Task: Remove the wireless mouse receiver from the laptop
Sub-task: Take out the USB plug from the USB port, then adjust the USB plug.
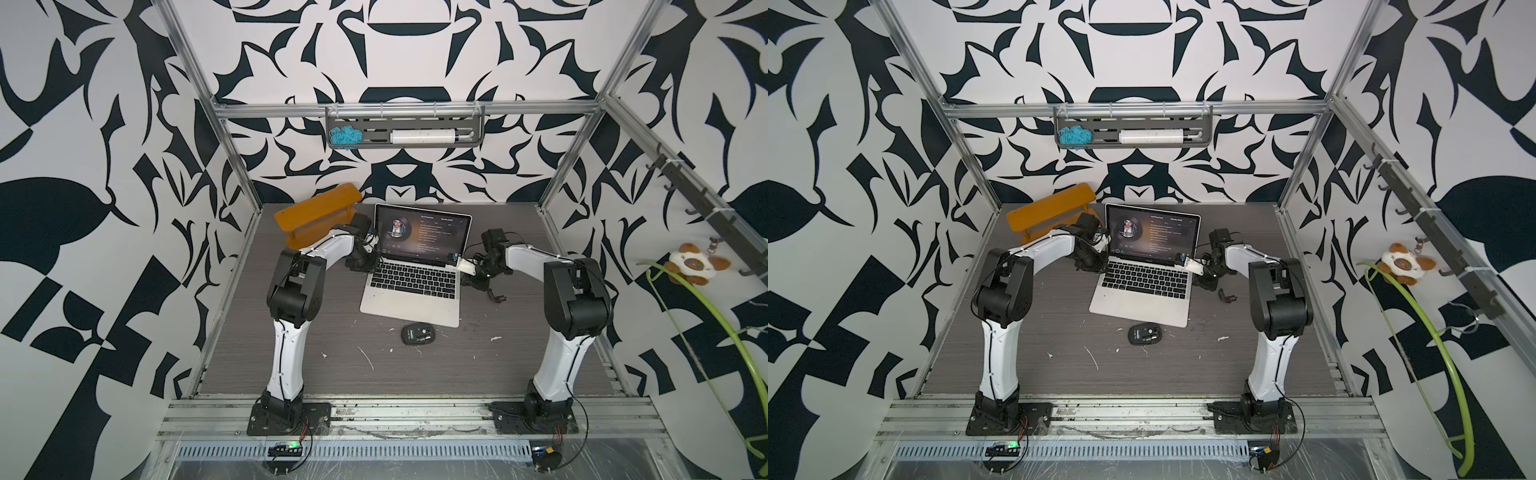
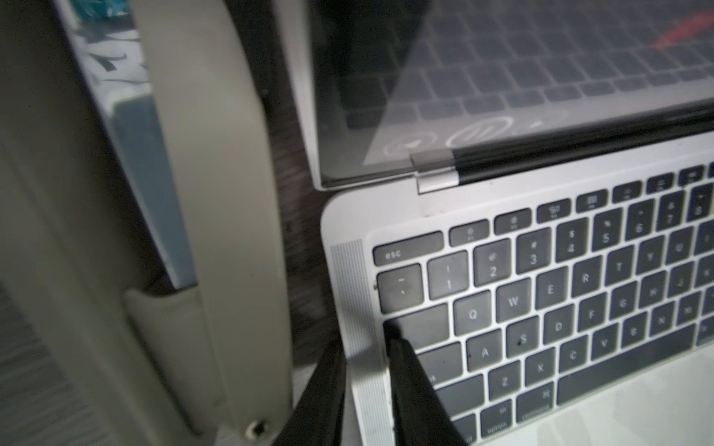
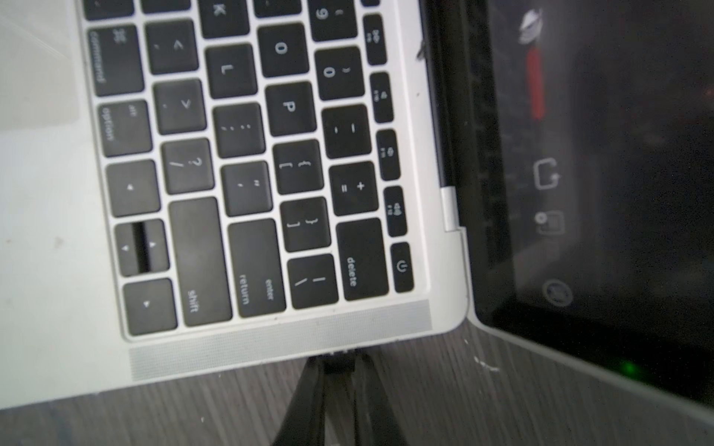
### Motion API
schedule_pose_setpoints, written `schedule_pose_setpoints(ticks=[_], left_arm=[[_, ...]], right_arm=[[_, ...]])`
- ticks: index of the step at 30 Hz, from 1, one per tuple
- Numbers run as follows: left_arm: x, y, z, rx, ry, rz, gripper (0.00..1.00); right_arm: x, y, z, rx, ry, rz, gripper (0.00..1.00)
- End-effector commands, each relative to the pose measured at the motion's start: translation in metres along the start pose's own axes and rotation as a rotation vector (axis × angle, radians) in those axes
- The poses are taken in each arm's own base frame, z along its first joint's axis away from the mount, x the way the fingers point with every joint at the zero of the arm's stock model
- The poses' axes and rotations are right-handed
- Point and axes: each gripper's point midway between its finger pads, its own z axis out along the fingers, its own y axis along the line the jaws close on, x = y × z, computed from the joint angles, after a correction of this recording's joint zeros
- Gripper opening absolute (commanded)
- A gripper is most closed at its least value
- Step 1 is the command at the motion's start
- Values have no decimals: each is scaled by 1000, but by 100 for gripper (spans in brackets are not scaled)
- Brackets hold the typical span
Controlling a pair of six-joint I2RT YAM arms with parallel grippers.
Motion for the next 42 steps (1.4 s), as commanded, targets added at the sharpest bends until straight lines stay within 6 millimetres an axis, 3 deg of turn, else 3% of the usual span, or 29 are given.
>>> schedule_pose_setpoints(ticks=[1, 11, 16, 18, 22, 26, 32, 42], left_arm=[[113, 22, 43, -95, 426, -36, 24], [114, 20, 46, -81, 432, -36, 24], [101, 9, 39, -21, 371, -41, 28], [87, -5, 30, 60, 307, -54, 30], [52, -32, -9, 208, 145, -70, 36], [29, -43, -48, 277, 21, -70, 42], [23, -64, -93, 449, -99, -116, 48], [34, -99, -134, 849, -216, -190, 48]], right_arm=[[35, 15, -4, -31, 105, 92, 0], [43, 11, -15, 21, 126, 97, 0], [29, 5, -25, 47, 69, 117, 0], [18, 3, -31, 57, 33, 122, 0], [-7, -4, -51, 122, -70, 140, 0], [-27, 4, -62, 152, -134, 151, 0], [-47, 34, -61, 134, -134, 116, 0], [-128, 82, -69, 124, -311, 41, 0]])
